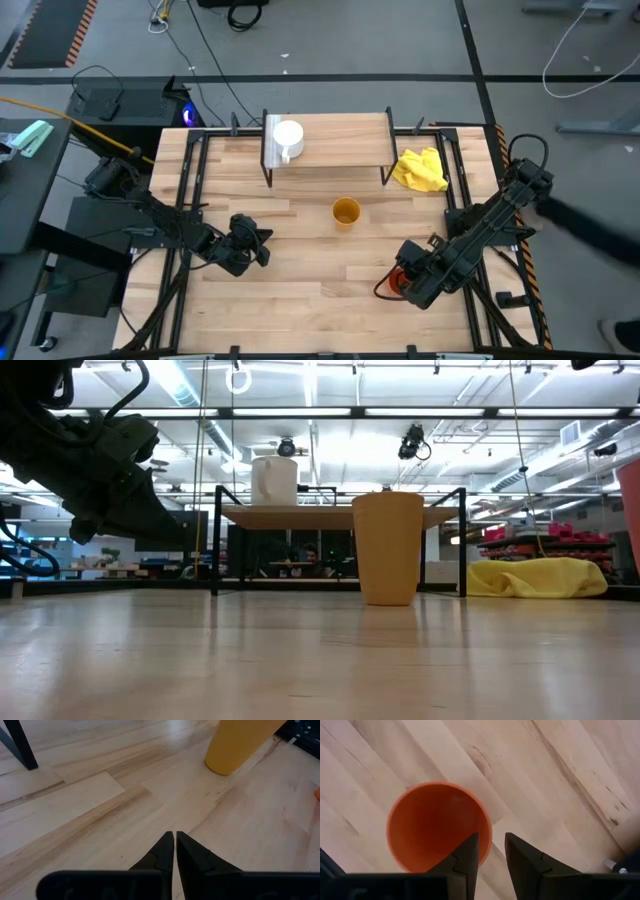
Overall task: Stack small to large cups/mugs on shelf
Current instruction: Put the orange cup on the shelf
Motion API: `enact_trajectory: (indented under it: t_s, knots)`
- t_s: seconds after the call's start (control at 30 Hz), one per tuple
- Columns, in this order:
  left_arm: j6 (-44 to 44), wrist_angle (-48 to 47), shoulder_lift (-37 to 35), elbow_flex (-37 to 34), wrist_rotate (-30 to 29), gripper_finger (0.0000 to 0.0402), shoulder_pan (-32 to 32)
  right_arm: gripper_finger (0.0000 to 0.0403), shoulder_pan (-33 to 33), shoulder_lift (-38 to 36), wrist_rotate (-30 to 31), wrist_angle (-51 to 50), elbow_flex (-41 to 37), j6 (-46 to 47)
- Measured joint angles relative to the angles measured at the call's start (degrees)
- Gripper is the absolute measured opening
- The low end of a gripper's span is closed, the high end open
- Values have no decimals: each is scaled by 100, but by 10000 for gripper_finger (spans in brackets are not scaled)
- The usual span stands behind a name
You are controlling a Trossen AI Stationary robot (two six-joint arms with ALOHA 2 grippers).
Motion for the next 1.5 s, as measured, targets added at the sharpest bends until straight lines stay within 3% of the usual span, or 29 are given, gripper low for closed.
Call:
enact_trajectory:
  t_s: [0.47, 0.8, 1.17, 1.5]
  knots:
    - [0, 0, 0, 0, 4, 26, -2, 103, 5, 73, -2, 192, -46, -13]
    - [0, 0, 0, 0, 44, 22, -2, 103, 4, 75, -282, 826, -697, -82]
    - [0, 0, 0, 0, 44, 26, 0, 102, 0, 73, -284, 845, -573, -120]
    - [0, 0, 0, 0, 44, 17, 0, 46, -136, 73, -345, 841, -573, -133]
